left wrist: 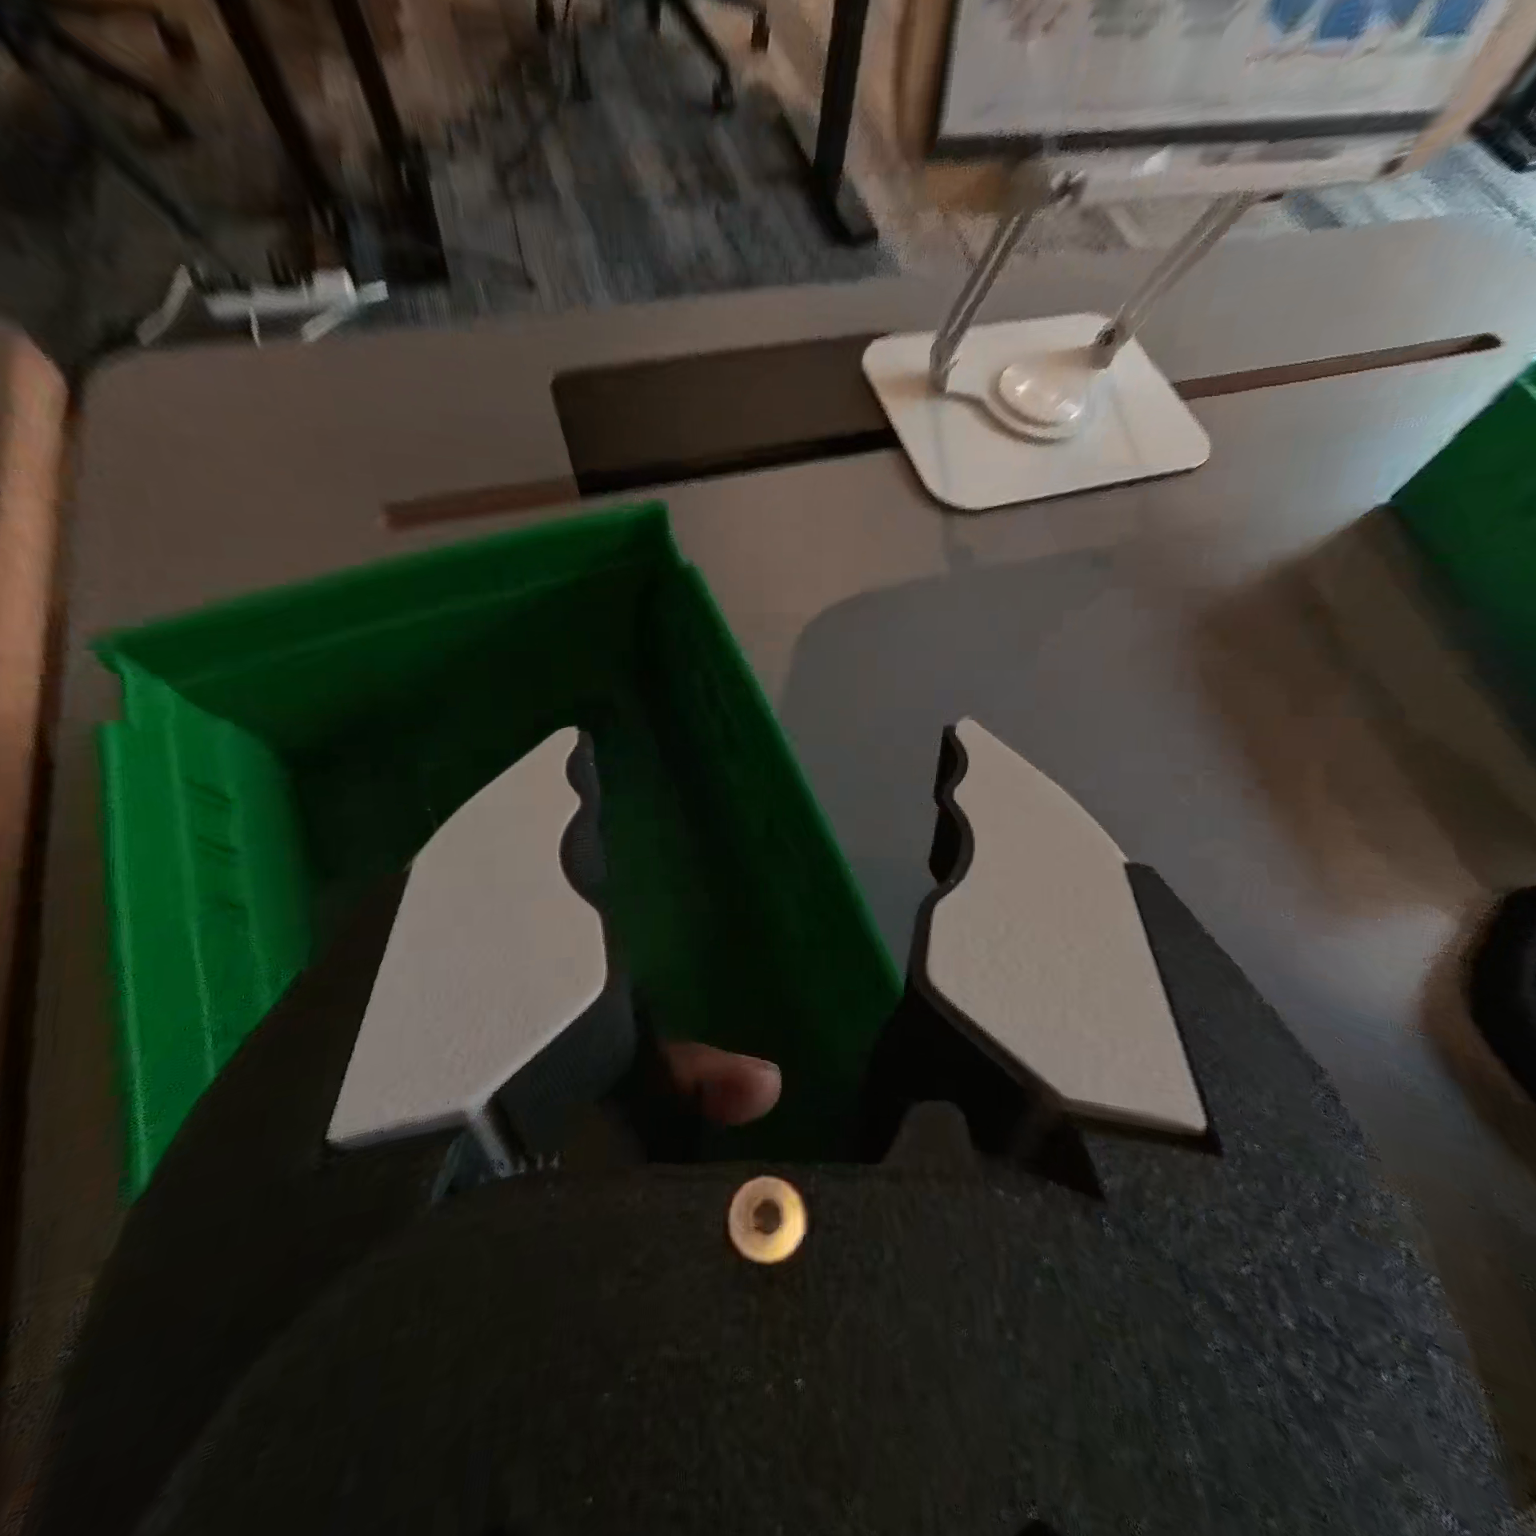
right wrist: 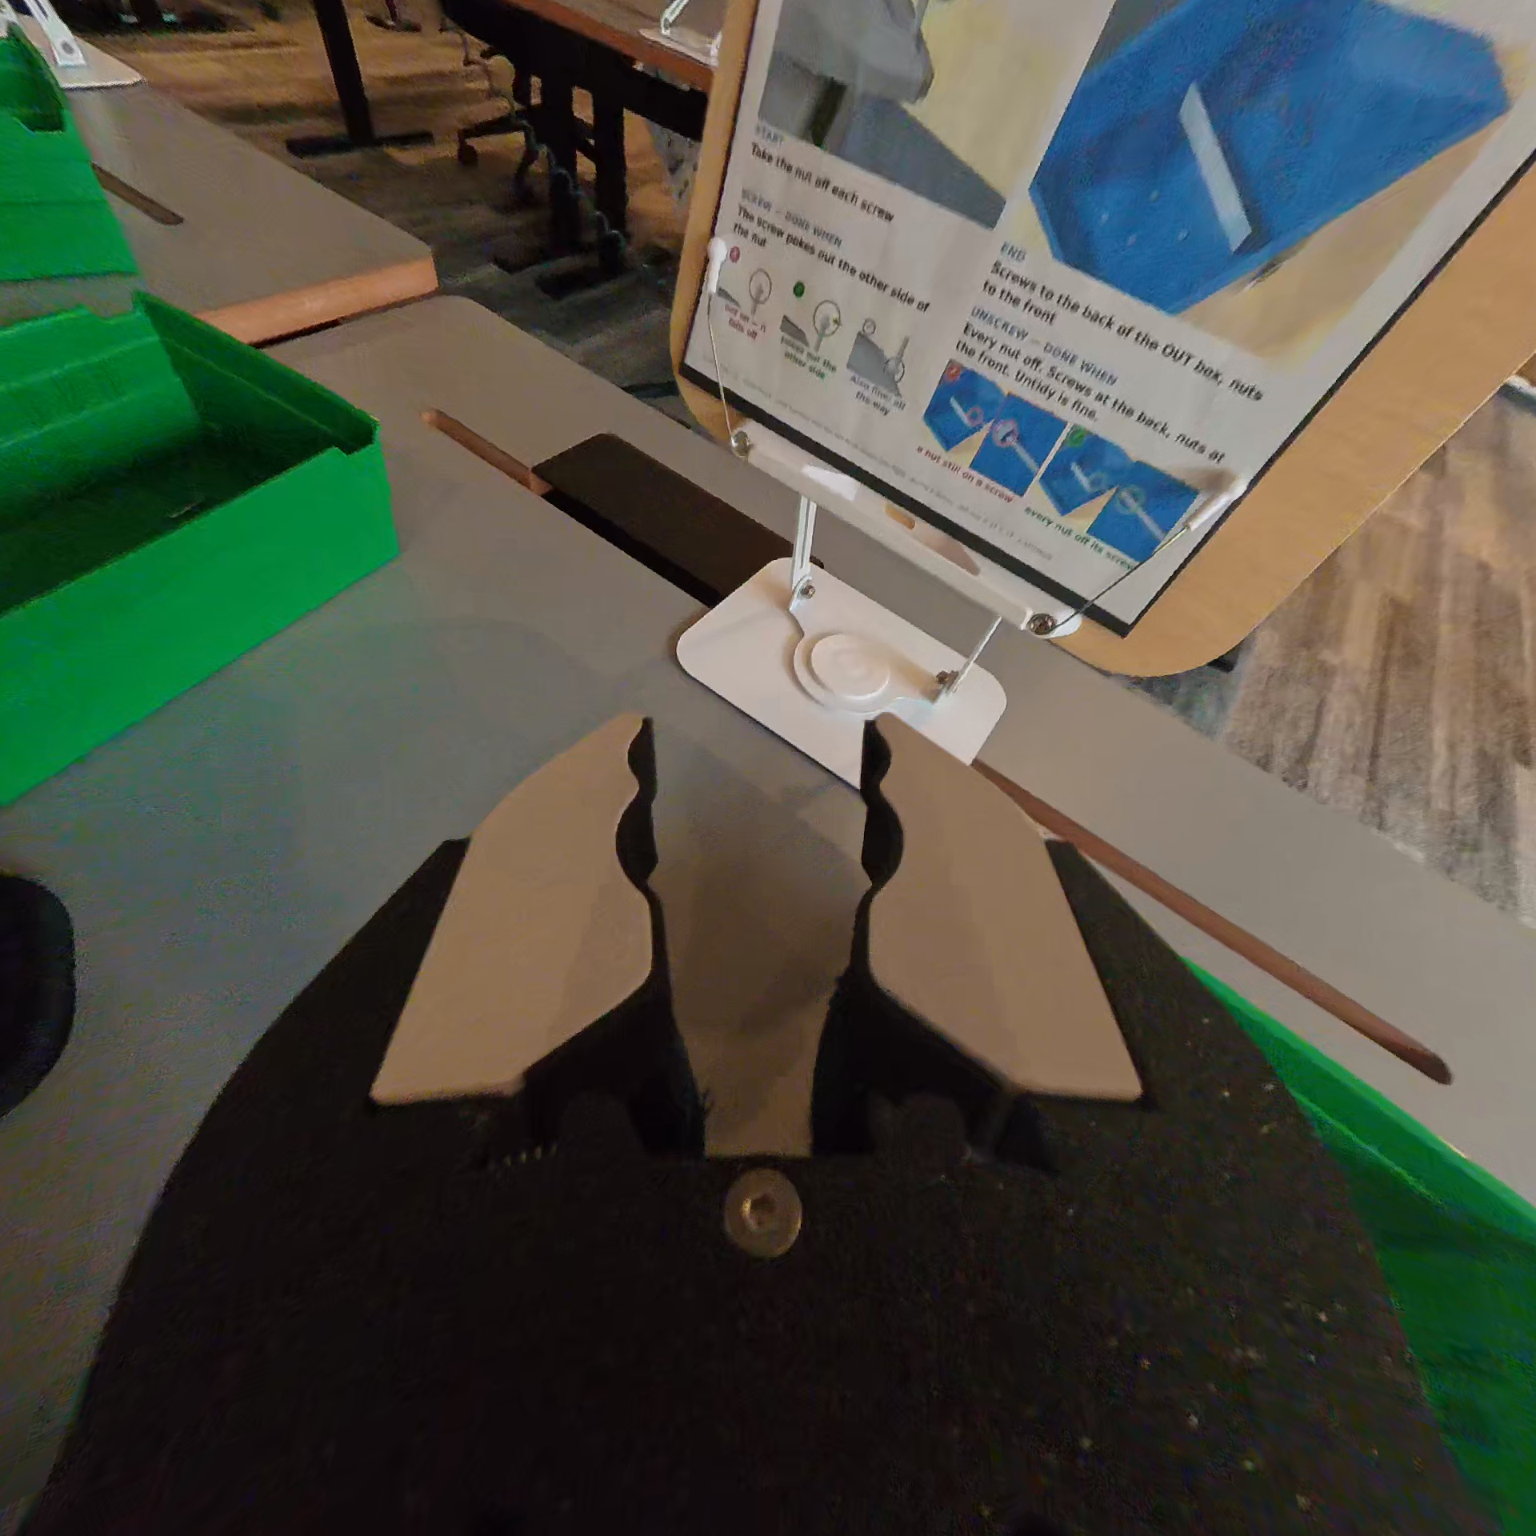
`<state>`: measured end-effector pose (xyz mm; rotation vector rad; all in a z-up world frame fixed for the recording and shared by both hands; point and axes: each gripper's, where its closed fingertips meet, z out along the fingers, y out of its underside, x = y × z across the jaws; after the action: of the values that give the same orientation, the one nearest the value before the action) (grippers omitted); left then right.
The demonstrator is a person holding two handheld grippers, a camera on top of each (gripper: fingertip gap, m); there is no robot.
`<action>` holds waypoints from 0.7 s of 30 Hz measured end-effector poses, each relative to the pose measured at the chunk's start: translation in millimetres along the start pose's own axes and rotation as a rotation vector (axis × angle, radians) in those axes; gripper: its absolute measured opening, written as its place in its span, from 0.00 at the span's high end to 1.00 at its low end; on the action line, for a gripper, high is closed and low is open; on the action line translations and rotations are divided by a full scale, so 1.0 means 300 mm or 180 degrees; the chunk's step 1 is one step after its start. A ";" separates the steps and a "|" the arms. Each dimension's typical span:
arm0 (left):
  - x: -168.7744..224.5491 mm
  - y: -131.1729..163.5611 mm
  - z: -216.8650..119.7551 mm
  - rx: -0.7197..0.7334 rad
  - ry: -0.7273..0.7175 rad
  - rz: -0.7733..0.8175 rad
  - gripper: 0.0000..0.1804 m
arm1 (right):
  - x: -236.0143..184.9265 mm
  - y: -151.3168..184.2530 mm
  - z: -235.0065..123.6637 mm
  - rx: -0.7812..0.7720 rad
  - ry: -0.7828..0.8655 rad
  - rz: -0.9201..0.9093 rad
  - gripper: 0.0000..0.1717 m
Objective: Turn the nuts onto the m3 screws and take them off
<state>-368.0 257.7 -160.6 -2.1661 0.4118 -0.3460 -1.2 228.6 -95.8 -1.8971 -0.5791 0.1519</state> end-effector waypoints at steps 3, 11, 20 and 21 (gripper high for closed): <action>-0.091 0.058 0.077 -0.0251 -0.0118 -0.0235 0.61 | 0.012 0.048 0.028 -0.0041 -0.0051 0.0108 0.73; -0.243 0.216 0.258 -0.1028 -0.0279 -0.0568 0.84 | 0.030 0.145 0.086 -0.0273 -0.0156 0.0148 0.72; -0.261 0.348 0.365 -0.1588 -0.0273 -0.0686 0.87 | 0.035 0.180 0.130 -0.0423 -0.0137 0.0113 0.72; -0.263 0.352 0.366 -0.1614 -0.0277 -0.0677 0.87 | 0.030 0.181 0.133 -0.0429 -0.0156 0.0109 0.72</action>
<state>-414.6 310.2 -317.3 -2.7209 0.2348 -0.2832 9.4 250.6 -159.1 -2.0394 -0.6030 0.1858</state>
